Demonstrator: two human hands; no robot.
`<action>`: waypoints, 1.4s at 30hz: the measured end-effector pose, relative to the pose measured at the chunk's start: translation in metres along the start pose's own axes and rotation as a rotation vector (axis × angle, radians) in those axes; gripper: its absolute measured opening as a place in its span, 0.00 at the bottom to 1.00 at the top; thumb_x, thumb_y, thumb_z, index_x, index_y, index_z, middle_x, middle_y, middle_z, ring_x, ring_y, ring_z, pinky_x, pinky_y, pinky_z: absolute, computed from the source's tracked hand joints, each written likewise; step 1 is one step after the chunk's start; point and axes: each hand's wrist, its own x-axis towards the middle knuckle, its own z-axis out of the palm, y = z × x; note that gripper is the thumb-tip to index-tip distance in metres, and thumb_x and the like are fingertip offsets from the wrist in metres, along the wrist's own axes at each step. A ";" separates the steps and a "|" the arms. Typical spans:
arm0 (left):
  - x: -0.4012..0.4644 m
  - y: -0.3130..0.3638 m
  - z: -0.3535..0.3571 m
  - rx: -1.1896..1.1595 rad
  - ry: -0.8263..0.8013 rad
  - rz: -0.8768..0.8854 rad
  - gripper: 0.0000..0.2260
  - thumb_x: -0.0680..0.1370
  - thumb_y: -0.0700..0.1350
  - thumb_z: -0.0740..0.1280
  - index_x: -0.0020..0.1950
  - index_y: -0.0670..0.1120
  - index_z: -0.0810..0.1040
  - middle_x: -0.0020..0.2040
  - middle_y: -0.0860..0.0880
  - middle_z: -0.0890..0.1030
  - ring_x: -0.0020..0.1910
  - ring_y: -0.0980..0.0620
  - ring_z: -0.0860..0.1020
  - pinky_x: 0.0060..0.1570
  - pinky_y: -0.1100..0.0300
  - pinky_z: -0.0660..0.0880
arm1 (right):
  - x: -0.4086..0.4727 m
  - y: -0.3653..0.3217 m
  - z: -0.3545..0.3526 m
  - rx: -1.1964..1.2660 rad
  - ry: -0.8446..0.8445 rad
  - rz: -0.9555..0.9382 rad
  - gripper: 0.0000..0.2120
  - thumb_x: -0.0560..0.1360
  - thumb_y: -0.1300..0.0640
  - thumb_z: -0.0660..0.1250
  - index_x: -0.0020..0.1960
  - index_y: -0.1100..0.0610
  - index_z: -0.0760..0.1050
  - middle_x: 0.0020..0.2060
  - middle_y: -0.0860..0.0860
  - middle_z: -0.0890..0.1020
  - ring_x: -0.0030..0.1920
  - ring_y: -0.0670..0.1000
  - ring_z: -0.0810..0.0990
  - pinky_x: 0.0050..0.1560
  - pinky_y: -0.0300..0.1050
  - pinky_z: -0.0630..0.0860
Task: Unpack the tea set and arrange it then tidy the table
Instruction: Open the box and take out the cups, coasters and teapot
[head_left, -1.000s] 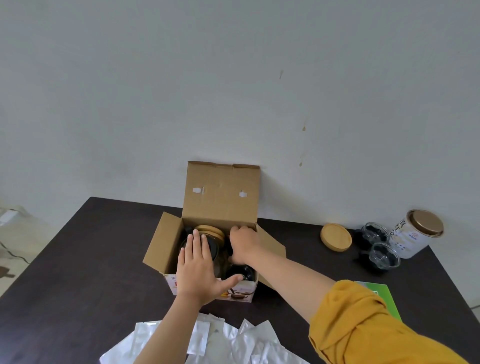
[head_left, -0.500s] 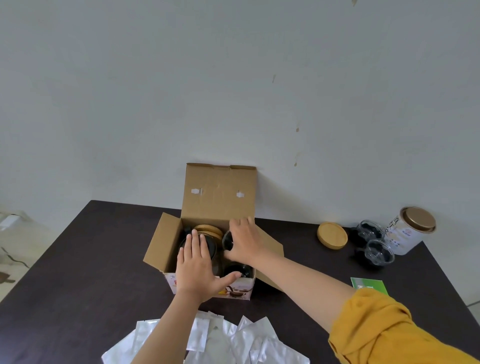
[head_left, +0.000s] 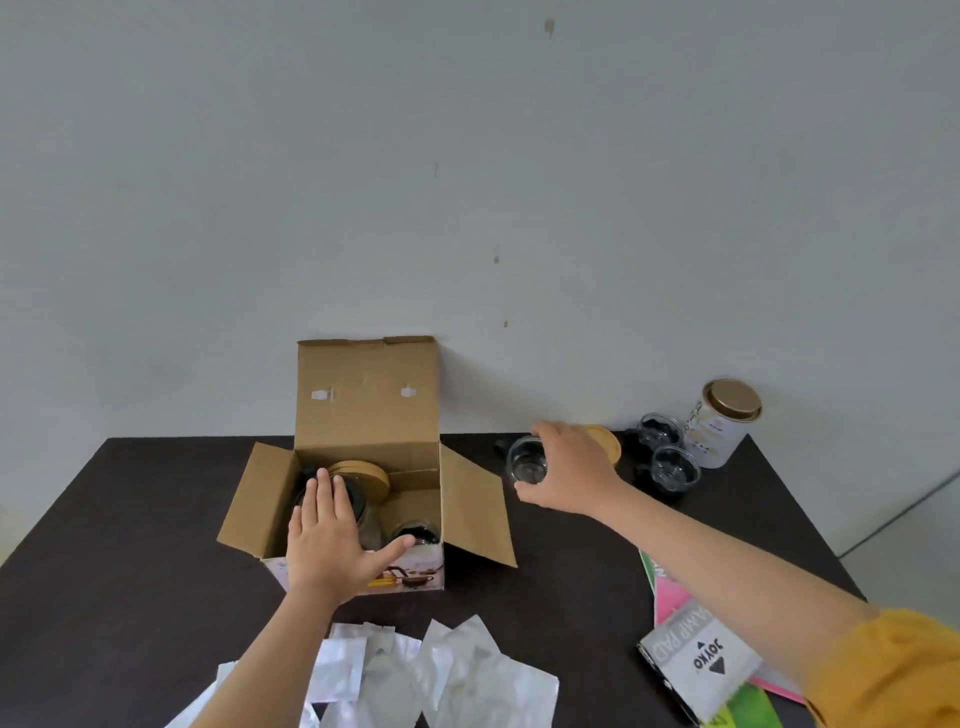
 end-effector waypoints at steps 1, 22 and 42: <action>0.000 0.000 0.000 -0.001 -0.003 0.002 0.59 0.61 0.82 0.42 0.76 0.39 0.58 0.77 0.40 0.56 0.76 0.40 0.54 0.72 0.45 0.56 | -0.006 0.020 -0.002 -0.012 -0.025 0.037 0.34 0.62 0.39 0.70 0.62 0.55 0.70 0.55 0.51 0.77 0.57 0.55 0.74 0.51 0.49 0.75; 0.003 0.003 0.002 0.052 -0.019 -0.024 0.56 0.64 0.80 0.44 0.73 0.37 0.62 0.75 0.38 0.61 0.74 0.39 0.59 0.69 0.42 0.62 | -0.066 0.259 -0.003 -0.069 -0.417 0.541 0.31 0.59 0.53 0.75 0.60 0.58 0.72 0.56 0.53 0.75 0.54 0.54 0.77 0.50 0.44 0.77; 0.002 0.006 0.000 0.076 -0.037 -0.044 0.55 0.65 0.79 0.44 0.73 0.36 0.61 0.75 0.39 0.60 0.74 0.39 0.59 0.68 0.41 0.62 | -0.018 0.316 0.004 -0.002 -0.327 0.547 0.32 0.67 0.60 0.73 0.70 0.52 0.70 0.63 0.56 0.76 0.62 0.57 0.75 0.56 0.45 0.74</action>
